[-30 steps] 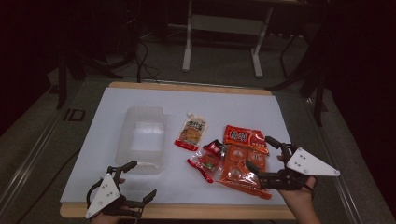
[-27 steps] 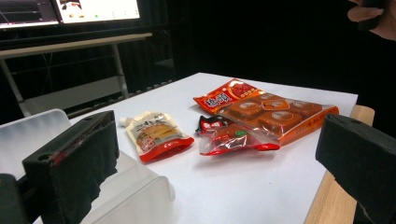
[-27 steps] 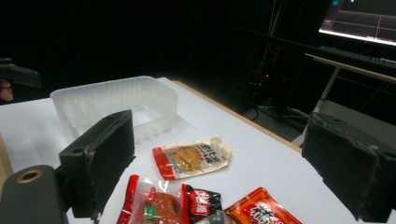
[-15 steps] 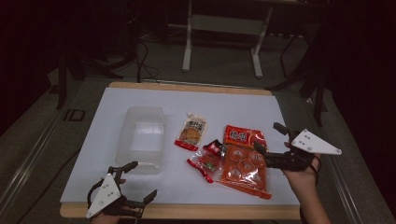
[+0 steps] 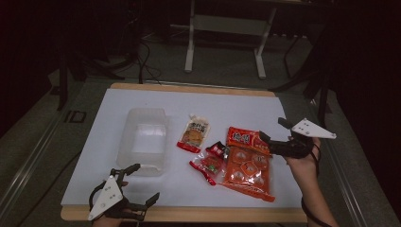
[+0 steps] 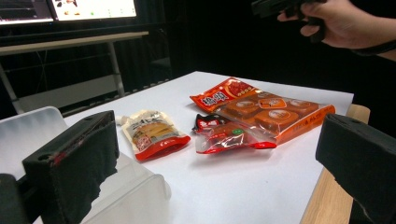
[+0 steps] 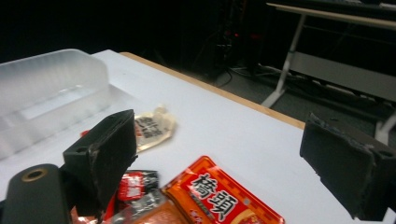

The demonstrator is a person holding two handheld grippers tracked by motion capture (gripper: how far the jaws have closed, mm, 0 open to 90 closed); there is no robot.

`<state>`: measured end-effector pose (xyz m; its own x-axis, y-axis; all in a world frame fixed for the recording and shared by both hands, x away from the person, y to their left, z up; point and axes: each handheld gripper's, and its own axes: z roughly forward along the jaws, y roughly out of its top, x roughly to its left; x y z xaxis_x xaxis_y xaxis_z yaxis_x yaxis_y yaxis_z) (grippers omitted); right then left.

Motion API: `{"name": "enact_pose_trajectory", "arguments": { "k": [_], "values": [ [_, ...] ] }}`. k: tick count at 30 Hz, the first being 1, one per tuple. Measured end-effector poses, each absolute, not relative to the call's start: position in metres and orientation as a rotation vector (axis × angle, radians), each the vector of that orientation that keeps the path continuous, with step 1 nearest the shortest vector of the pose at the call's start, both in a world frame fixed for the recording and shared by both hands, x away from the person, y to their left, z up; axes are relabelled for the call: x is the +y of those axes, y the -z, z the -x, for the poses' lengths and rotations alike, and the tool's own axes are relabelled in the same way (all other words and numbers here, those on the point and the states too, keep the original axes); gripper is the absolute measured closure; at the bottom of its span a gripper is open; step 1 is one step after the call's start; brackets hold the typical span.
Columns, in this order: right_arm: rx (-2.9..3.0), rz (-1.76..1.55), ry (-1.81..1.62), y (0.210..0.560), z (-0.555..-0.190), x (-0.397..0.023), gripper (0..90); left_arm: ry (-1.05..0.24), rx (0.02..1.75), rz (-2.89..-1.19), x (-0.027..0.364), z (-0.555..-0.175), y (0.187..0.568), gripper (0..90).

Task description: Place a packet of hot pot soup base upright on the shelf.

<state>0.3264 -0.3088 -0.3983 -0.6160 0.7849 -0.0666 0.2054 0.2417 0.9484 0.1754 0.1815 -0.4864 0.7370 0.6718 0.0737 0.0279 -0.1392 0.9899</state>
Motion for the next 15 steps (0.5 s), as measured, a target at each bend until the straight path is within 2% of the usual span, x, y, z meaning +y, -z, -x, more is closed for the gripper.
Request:
{"name": "enact_pose_trajectory", "arguments": {
  "k": [15],
  "values": [
    [2.009,-0.989,-1.289,0.431,-0.360,-0.324,15.9,-0.604,0.569,-1.647,0.180,-0.177,0.488,0.0]
  ]
}}
